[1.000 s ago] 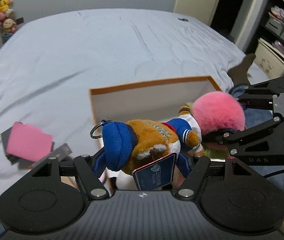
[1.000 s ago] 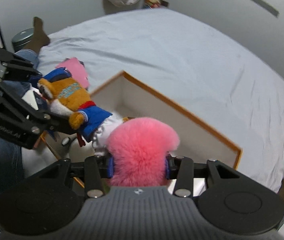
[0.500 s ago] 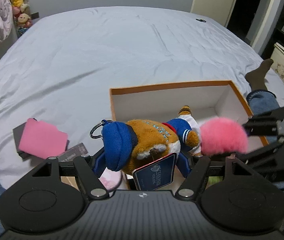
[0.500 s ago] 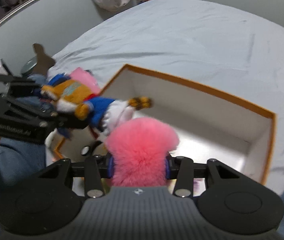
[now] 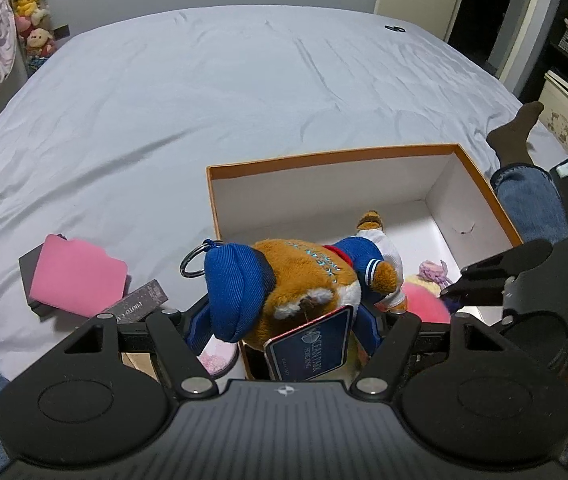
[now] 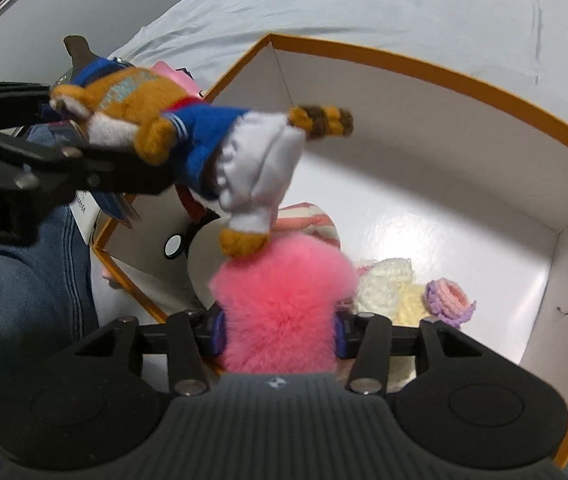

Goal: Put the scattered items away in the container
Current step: 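Carry the pompom into the box and open the right tool while the left tool carries the bear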

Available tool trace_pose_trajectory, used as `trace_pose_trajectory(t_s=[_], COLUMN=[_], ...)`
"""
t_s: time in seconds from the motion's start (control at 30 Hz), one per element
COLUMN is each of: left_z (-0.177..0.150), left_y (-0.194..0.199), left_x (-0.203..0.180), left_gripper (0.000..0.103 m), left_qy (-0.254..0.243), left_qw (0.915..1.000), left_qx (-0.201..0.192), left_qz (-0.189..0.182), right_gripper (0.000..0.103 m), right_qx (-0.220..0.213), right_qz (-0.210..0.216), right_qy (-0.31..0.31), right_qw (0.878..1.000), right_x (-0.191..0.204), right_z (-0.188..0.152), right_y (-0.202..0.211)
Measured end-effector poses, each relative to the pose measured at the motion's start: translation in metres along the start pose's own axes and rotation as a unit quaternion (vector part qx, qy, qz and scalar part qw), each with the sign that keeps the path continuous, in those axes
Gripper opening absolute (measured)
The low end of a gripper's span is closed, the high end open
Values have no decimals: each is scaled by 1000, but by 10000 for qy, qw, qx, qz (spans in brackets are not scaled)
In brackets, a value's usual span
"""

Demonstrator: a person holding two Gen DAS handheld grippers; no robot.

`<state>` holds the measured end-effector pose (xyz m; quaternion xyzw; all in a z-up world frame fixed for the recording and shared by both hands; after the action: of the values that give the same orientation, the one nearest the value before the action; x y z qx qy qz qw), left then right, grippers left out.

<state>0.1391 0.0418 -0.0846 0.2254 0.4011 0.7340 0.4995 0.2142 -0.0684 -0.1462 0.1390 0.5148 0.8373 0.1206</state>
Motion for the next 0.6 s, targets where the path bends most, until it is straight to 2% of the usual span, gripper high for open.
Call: trace_pose_trajectory(t_s=[0.27, 0.47, 0.53, 0.6], left_z=[11, 27, 30, 31], left_y=[0, -11, -17, -24], left_x=[-14, -48, -64, -80], left_gripper=[81, 81, 81, 81], left_qy=[-219, -682, -879, -1122], left_qw=[9996, 9969, 9947, 9915], left_qx=[-119, -104, -44, 38], left_qz=[-109, -380, -532, -662], right_gripper=[61, 61, 61, 61], right_qx=[-292, -465, -492, -501], right_qz=[-247, -877, -1192, -1300], right_qy=[112, 188, 215, 220], right_qw=[9992, 9949, 9914, 9900], right_x=[-16, -53, -71, -79], right_z=[-2, -9, -9, -10], right_y=[37, 73, 84, 87])
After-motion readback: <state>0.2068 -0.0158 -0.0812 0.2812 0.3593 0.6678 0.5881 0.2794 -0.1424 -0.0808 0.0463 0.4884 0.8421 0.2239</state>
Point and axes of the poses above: each gripper's, at about its wrist camera, not at the fingertips, and y roughly against the way its jaws point, x to its left, z to its top, the point moved 9 cm from there along -y, roughly the way its jaws point, and after that the axes turned 8 degrees about -z, right-handed, at the moved point
